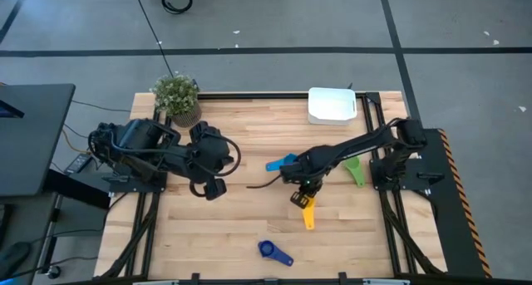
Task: Nest measuring cups in basket
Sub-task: Stack the yellow measuring cup on top of the light blue measuring cup
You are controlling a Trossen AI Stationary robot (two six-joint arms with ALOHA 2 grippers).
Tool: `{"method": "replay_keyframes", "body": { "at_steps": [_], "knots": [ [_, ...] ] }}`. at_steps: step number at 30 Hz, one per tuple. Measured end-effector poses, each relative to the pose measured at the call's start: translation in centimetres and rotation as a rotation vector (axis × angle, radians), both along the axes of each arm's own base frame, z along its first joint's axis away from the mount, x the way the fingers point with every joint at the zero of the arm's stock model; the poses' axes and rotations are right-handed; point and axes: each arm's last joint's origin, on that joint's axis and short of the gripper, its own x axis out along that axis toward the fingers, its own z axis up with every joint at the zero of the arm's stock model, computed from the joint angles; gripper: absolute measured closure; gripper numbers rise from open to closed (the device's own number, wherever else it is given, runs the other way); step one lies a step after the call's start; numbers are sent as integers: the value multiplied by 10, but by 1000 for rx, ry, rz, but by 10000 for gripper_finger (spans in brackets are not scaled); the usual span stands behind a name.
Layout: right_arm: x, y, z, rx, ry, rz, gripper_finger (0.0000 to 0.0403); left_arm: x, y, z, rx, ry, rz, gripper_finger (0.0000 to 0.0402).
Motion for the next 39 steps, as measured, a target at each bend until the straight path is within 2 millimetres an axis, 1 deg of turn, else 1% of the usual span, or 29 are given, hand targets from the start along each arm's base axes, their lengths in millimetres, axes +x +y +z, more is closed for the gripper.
{"method": "replay_keyframes", "body": {
  "at_steps": [5,8,11,14,21,24,28,34,36,39],
  "knots": [
    [8,-2,45,-102,-35,-35,392,1,3,0,4,-2,16,400],
    [12,-8,67,-165,-67,-93,392,2,7,0,6,-2,28,400],
    [16,-17,82,-212,-90,-228,392,4,11,0,35,8,17,400],
    [20,-28,89,-229,-105,-410,392,5,16,0,69,21,0,400],
    [19,-59,87,-212,-24,-797,393,7,21,0,209,79,-129,400],
    [19,-72,82,-174,-2,-903,393,7,21,0,272,105,-196,400],
    [18,-82,72,-137,24,-971,393,7,21,0,314,123,-245,400],
    [20,-85,48,-76,17,-1001,393,5,22,1,333,127,-266,400],
    [17,-85,41,-82,43,-1000,393,5,22,1,338,129,-272,400],
    [14,-87,34,-92,66,-1005,393,5,22,1,339,129,-273,400]
  ]
}}
